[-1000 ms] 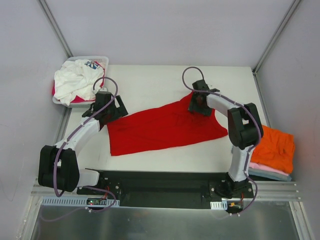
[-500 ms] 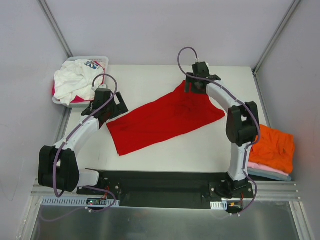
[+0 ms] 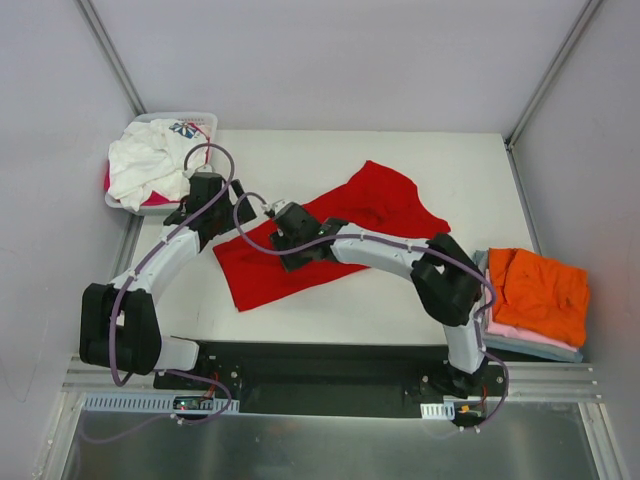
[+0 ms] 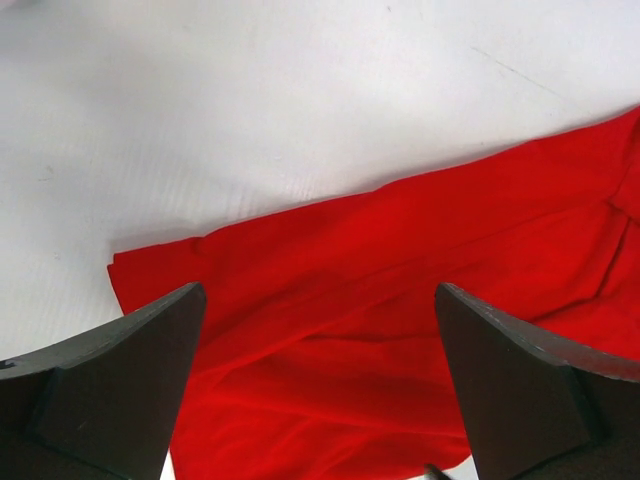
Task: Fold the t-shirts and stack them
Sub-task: Rotate the tshirt 90 degrees
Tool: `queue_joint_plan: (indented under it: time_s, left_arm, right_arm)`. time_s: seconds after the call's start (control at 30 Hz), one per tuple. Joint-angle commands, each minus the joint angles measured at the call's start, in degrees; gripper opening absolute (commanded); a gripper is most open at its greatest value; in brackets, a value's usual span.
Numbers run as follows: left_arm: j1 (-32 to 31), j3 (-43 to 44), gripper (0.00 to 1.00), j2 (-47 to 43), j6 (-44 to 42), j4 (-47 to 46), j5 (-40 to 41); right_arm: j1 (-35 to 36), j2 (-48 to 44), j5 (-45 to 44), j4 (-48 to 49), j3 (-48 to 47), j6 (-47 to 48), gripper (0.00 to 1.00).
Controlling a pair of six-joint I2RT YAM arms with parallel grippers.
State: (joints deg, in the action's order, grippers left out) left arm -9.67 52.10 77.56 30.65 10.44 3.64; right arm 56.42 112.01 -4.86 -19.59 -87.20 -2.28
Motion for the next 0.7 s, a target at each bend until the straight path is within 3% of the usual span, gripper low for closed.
queue_joint_plan:
  time_s: [0.0,0.37,0.53,0.67]
  left_arm:
    - [1.4,1.0,0.99,-1.1,1.1,-0.2,1.5]
    - [3.7,3.6,0.99,3.9,-0.7,-0.2,-0.7]
    - [3.7,8.6,0.99,8.6,-3.7,-0.3,-6.7]
    - [2.2,13.4,0.99,12.9,-5.3,-0.3,-13.5]
  right_arm:
    - [1.1,1.2,4.4,5.8,0.4,-1.2,0.42]
    - [3.1,8.8,7.1,9.6,4.0,-0.8,0.42]
    - [4.2,4.8,7.2,9.5,13.4,-1.2,0.41]
    - [5.5,-4.0,5.7,6.2,23.9,-2.4,0.4]
